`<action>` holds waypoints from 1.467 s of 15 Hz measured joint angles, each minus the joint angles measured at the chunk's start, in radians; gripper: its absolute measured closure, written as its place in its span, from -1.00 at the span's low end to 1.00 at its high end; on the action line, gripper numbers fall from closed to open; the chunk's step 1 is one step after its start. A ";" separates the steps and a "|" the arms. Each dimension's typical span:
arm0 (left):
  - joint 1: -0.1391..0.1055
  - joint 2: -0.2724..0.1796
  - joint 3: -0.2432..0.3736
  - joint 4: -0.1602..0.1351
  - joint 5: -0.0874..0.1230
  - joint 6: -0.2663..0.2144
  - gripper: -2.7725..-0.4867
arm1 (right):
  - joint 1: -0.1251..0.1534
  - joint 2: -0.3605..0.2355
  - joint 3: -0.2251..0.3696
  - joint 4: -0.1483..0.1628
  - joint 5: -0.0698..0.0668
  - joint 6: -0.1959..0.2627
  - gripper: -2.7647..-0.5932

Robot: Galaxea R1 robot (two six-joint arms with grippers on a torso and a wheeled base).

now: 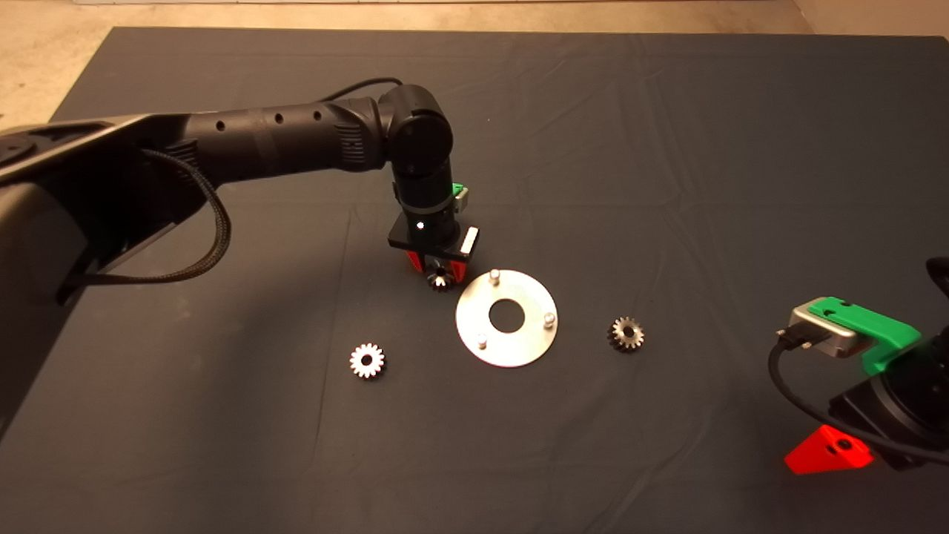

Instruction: Install three planetary gears onto the carrier pins

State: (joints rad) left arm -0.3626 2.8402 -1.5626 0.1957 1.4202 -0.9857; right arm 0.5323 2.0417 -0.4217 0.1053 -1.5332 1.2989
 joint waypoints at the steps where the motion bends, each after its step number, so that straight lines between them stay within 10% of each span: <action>1: 0.000 0.000 0.000 0.000 0.000 0.000 0.24 | 0.000 0.000 0.000 0.000 0.000 0.000 -0.99; 16: 0.000 0.002 0.016 0.007 0.002 0.004 0.56 | 0.000 0.000 0.000 0.000 0.000 0.000 -0.99; 22: 0.000 0.005 0.019 0.006 0.033 0.008 0.61 | 0.000 -0.009 0.000 0.000 0.000 0.000 -0.99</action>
State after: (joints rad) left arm -0.3626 2.8456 -1.5432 0.2019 1.4536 -0.9781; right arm 0.5323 2.0326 -0.4217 0.1053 -1.5336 1.2989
